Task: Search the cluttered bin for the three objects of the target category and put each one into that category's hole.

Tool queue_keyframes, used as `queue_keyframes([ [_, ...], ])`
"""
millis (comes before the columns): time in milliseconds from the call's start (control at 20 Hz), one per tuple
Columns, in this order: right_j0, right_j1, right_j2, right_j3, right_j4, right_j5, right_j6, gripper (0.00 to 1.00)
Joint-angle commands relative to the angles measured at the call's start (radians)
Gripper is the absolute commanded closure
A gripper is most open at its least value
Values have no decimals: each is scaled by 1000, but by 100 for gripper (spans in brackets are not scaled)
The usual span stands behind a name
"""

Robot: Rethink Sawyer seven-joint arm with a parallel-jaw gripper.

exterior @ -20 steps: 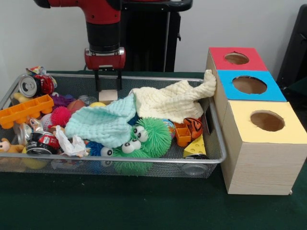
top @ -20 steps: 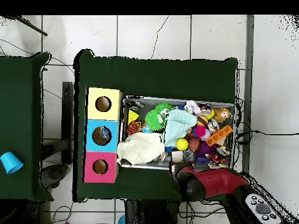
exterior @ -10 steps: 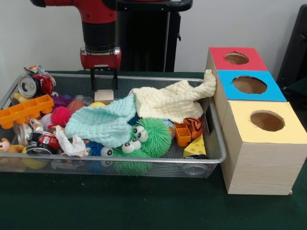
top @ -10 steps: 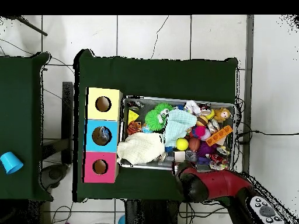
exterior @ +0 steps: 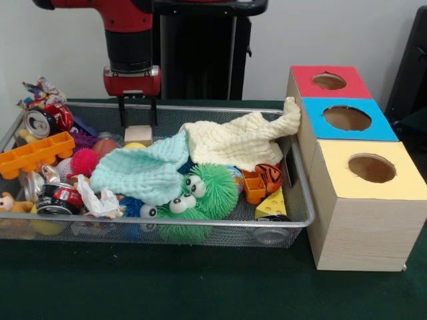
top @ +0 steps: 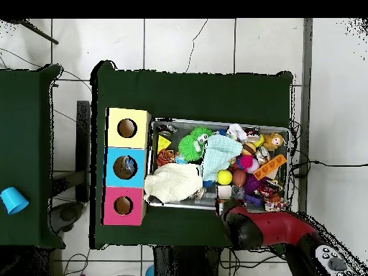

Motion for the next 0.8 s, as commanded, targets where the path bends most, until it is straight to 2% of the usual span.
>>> queue_keyframes([
  [50, -30, 42, 65, -92, -18, 46, -28, 0],
  [800, -99, 43, 136, -64, 9, 81, -49, 0],
])
